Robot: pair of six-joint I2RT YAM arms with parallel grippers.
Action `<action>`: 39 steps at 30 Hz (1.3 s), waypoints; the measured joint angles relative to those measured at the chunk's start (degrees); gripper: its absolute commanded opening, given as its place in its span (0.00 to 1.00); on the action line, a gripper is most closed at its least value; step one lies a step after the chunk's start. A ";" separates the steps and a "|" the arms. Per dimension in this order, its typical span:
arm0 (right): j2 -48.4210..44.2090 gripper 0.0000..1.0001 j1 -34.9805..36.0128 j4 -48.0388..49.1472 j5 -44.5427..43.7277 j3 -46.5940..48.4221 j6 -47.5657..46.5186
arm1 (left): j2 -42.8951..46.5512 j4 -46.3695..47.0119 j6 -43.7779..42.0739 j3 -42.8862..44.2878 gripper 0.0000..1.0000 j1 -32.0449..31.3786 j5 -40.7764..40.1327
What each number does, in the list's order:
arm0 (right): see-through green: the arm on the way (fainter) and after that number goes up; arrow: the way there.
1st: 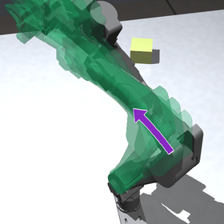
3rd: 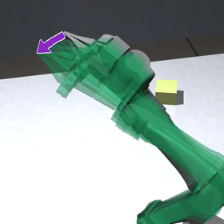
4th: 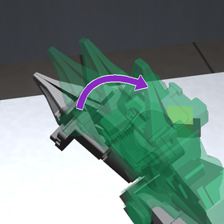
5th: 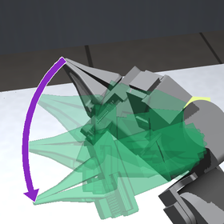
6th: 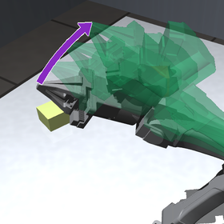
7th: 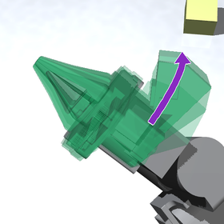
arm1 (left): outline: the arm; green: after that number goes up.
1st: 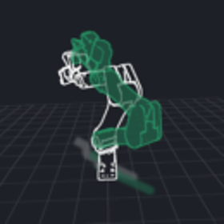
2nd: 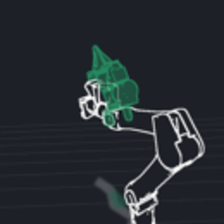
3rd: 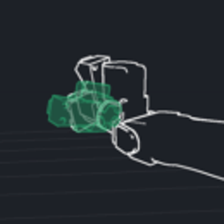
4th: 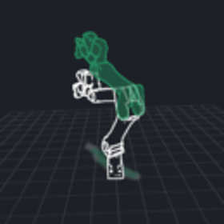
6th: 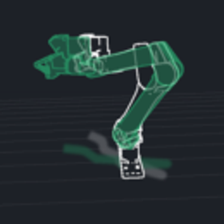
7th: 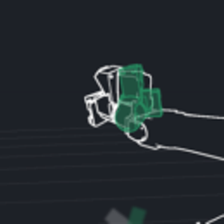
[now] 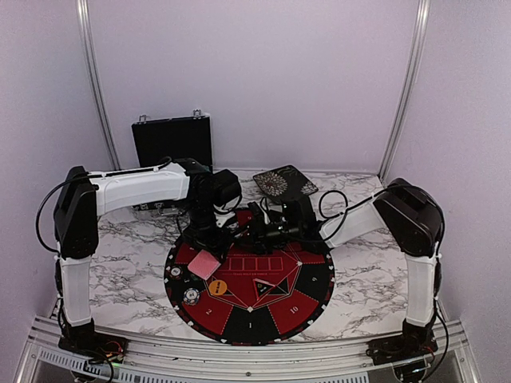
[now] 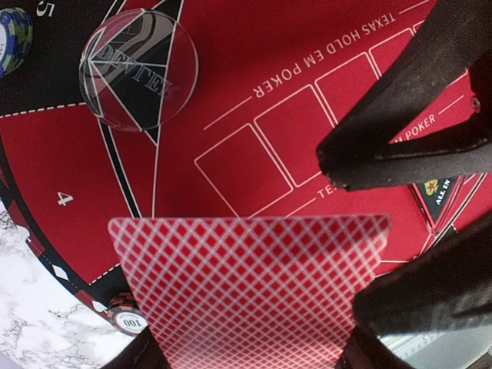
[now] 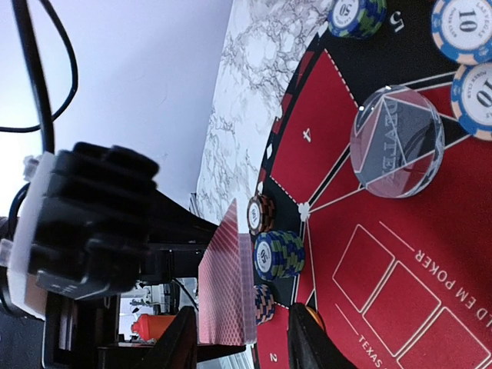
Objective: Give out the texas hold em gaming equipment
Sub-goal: Pick up the poker card from the face-down deck piles.
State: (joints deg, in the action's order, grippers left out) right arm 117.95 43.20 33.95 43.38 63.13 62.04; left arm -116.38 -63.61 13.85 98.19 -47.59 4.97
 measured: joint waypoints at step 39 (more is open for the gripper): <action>2.69 0.00 0.00 5.01 1.27 -0.04 4.02 | -0.09 -0.04 -0.44 0.39 0.43 -0.13 0.11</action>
State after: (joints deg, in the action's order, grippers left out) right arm 120.64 43.20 38.96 44.64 63.09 66.06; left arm -116.46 -63.66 13.41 98.59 -47.72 5.08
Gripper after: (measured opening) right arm 0.004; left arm 0.668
